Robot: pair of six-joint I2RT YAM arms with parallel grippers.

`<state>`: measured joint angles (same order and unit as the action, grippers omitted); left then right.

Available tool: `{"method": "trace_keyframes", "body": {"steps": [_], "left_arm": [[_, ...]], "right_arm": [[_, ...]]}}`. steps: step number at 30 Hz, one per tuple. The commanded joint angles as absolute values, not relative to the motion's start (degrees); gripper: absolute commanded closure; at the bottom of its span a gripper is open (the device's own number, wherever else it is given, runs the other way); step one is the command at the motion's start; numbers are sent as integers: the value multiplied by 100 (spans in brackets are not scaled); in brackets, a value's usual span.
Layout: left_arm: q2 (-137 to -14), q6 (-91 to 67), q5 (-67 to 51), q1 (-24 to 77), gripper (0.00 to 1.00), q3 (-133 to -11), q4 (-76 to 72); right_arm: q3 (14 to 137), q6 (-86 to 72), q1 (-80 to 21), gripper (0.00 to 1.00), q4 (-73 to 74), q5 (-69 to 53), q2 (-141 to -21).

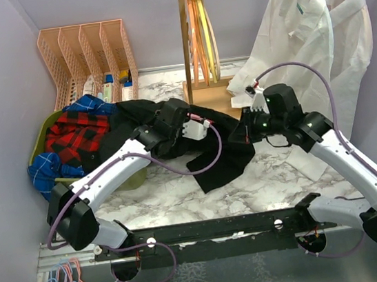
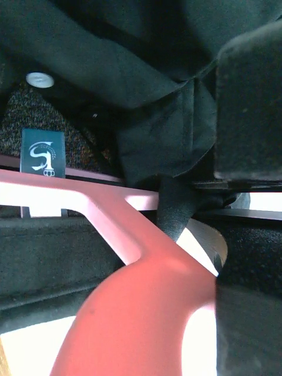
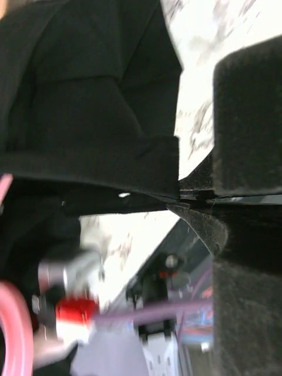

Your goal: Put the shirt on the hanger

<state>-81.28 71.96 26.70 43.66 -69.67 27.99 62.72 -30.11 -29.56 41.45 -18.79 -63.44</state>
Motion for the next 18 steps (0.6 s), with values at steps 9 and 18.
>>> {"method": "trace_keyframes", "body": {"steps": [9, 18], "left_arm": [[-8644, 3754, 1041, 4683, 100, -9171, 4070], [-8251, 3979, -19, 4655, 100, -8893, 4607]], "right_arm": [[5256, -4426, -3637, 99, 1596, -2316, -6012], [4716, -4049, -3955, 84, 549, -1910, -5468]]}}
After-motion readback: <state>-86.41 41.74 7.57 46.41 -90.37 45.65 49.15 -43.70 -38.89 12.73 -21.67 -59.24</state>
